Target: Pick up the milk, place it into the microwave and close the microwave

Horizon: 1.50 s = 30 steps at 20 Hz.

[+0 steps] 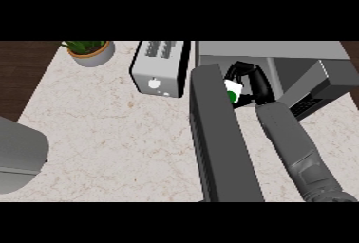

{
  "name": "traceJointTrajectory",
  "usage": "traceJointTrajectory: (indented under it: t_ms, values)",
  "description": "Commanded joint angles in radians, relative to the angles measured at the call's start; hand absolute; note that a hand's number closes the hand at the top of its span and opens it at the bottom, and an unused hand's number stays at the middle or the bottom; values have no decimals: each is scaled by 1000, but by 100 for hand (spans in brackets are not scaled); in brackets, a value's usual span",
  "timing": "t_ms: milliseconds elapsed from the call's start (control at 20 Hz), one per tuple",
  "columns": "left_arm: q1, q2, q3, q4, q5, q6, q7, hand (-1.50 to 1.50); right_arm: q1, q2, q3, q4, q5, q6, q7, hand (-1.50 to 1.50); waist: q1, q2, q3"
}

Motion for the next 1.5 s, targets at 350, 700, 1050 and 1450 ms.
traceJointTrajectory:
  t_ms: [350, 700, 1050, 1450]
  values:
    - [-42, -14, -29, 33, -20, -24, -9, -150, -184, 6, -67, 236, 33, -221, 2, 150, 58, 27, 3]
    - [-86, 15, -30, 61, -38, -19, 1, -150, -243, -63, -66, 262, 72, -391, 1, 150, 77, 40, 3]
    - [-132, 25, -46, 101, -42, -29, -9, -150, -246, -87, -23, 316, 139, -500, -19, 150, 104, 60, 3]
    - [-145, 24, -47, 107, -106, -18, -20, -150, -209, -180, 5, 443, 192, -732, 221, -150, 108, 68, -1]
